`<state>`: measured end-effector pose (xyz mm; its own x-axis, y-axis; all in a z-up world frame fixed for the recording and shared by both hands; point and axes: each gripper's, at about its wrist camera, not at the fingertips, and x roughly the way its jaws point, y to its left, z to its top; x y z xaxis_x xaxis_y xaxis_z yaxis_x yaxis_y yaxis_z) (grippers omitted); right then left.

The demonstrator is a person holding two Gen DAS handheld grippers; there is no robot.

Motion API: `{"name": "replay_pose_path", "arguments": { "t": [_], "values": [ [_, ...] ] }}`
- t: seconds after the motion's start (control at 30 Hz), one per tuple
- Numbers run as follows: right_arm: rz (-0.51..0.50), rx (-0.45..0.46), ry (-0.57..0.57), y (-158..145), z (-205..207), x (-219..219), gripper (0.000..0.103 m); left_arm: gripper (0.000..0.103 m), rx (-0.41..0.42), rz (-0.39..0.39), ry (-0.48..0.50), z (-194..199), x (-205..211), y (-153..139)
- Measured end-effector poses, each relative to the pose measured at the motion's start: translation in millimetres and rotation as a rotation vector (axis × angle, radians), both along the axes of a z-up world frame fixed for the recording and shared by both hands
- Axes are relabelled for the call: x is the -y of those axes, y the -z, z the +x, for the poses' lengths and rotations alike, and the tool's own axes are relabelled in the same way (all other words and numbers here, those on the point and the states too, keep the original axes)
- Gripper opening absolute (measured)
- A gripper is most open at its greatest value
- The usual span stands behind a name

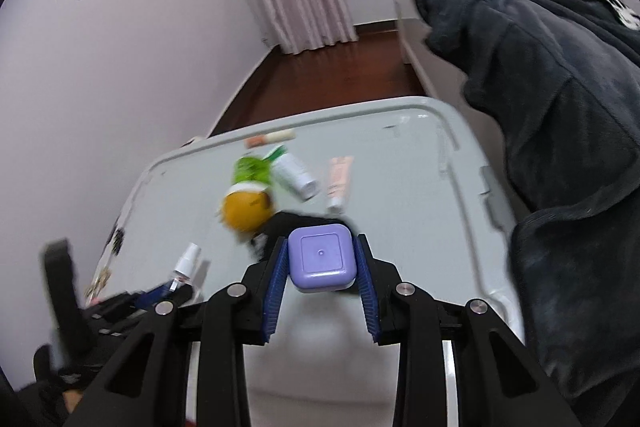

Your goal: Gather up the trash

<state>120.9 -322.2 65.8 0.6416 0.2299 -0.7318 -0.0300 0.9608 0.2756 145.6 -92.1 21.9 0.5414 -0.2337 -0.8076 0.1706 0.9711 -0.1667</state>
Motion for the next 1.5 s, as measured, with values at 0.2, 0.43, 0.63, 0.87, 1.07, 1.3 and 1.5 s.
{"name": "replay_pose_path", "arguments": {
  "t": [0.2,0.43,0.63,0.87,1.07,1.3,1.5],
  "values": [
    [0.068,0.026,-0.134,-11.2,-82.0,-62.6,0.033,0.024,0.027,0.038,0.085,-87.6,-30.9,-40.3],
    [0.053,-0.035,-0.204,2.1,-169.4,-110.1,0.033,0.024,-0.004,0.089,0.086,-170.5,-55.5,-33.4],
    [0.028,-0.124,-0.201,22.9,-200.6,-125.2,0.033,0.024,-0.119,0.065,0.064,-188.8,-60.3,1.4],
    [-0.005,-0.2,-0.177,47.7,-211.2,-127.6,0.061,0.036,-0.219,0.071,0.071,-184.3,-55.4,23.2],
    [0.022,-0.212,-0.145,51.8,-206.7,-117.8,0.065,0.068,-0.208,0.077,0.046,-183.2,-59.2,21.6],
    [-0.068,-0.045,-0.115,1.5,-169.3,-110.7,0.098,0.082,-0.118,0.092,-0.002,-149.0,-71.4,-10.7],
    [-0.191,0.148,-0.036,-38.2,-105.2,-110.0,0.098,0.089,0.014,-0.004,-0.077,-88.5,-90.1,-55.4]
  ]
}}
